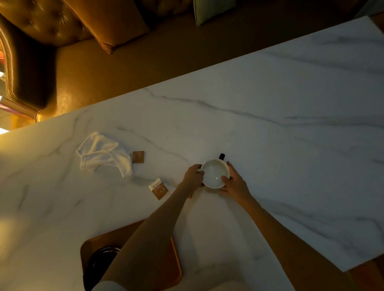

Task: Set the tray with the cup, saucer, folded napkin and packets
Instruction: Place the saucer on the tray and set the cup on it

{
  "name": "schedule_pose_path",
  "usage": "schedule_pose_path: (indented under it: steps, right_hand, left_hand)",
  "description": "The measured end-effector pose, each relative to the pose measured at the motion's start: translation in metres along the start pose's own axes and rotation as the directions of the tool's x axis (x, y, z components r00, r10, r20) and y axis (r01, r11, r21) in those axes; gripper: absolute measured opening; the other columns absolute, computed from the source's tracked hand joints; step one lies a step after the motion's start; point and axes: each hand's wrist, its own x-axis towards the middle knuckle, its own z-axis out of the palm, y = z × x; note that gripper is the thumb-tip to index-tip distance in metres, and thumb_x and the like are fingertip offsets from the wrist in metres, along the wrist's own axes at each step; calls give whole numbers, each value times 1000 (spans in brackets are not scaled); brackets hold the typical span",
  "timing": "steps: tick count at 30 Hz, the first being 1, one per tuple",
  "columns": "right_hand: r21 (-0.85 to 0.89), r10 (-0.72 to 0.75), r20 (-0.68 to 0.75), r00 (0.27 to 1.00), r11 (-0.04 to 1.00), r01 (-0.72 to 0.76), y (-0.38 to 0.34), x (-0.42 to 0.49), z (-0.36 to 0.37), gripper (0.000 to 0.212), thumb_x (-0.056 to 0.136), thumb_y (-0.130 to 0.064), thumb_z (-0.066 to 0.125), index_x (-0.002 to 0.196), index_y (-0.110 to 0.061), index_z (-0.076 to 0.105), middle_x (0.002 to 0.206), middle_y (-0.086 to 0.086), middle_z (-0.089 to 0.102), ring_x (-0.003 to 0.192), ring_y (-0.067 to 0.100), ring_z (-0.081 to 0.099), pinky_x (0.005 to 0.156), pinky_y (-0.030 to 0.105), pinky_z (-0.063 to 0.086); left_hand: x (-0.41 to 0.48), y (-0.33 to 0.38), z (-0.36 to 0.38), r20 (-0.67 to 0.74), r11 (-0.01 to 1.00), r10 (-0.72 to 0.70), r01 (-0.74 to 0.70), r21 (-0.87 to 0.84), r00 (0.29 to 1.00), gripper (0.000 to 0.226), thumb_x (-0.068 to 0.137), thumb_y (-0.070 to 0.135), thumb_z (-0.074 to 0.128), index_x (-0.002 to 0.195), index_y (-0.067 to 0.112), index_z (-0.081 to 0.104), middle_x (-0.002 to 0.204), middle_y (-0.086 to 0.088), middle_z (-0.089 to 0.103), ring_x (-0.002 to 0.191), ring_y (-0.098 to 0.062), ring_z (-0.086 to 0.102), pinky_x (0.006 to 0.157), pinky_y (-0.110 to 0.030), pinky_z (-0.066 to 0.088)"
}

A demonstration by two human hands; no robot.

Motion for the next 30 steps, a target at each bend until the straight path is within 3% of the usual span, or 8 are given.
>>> schedule_pose_path:
  steps: [4,7,10,14,17,22,25,30]
  right_hand:
    - [-156,-69,-17,997,986,65,-9,-10,17,61,96,-20,52,151,-21,24,147,12,44,127,33,48,101,48,47]
    - [-123,-74,23,997,989,76,-18,-25,38,59,95,-17,52,149,-22,29,144,13,47,125,33,49,95,50,52]
    - [-103,-106,55,993,988,111,-31,-44,65,58,94,-16,53,148,-22,32,139,14,50,121,32,52,88,50,56]
    - [-90,-152,122,981,982,163,-46,-73,111,57,94,-16,54,146,-20,34,131,15,53,114,29,55,74,39,61]
    - [-152,-181,178,967,966,209,-53,-95,152,49,93,-15,55,140,-12,42,125,18,55,113,34,58,80,49,59]
    - [-4,-122,255,959,992,127,-51,-152,228,40,96,-17,52,137,-13,49,121,13,58,116,35,56,82,50,59]
    - [93,-104,333,937,993,77,-42,-189,267,38,97,-15,51,135,-13,50,115,5,58,119,32,54,85,43,58]
    - [200,6,436,900,974,-103,-15,-236,309,48,97,-13,50,144,-13,38,138,13,48,128,31,47,101,46,49]
  left_hand:
    - [-15,-17,-11,-71,1000,-12,11,-15,997,36,98,8,42,132,2,51,125,-23,58,109,-40,60,88,-52,56]
    - [-33,-36,-31,-84,994,-38,30,-101,996,34,98,6,43,131,-2,50,117,-22,57,106,-43,61,85,-60,55]
    - [-52,-56,-57,-132,985,-62,39,-169,989,35,97,2,44,132,-2,49,130,-28,53,110,-42,57,88,-58,54]
    - [-90,-91,-97,-188,960,-57,2,-281,981,35,97,1,44,132,-1,49,128,-28,54,110,-45,58,84,-56,56]
    - [-124,-125,-128,-221,945,-98,22,-326,970,33,97,5,48,129,-1,48,125,-30,55,108,-45,61,81,-53,57]
    - [-186,-198,-173,-229,886,-183,59,-461,956,25,95,6,52,120,7,48,127,-22,54,105,-36,63,75,-44,62]
    - [-219,-244,-189,-229,862,-199,59,-504,953,33,94,6,53,126,4,46,132,-17,51,116,-34,56,85,-49,59]
    - [-255,-308,-197,-148,807,-214,89,-584,966,41,97,7,50,135,8,36,138,-19,42,125,-38,49,94,-53,54]
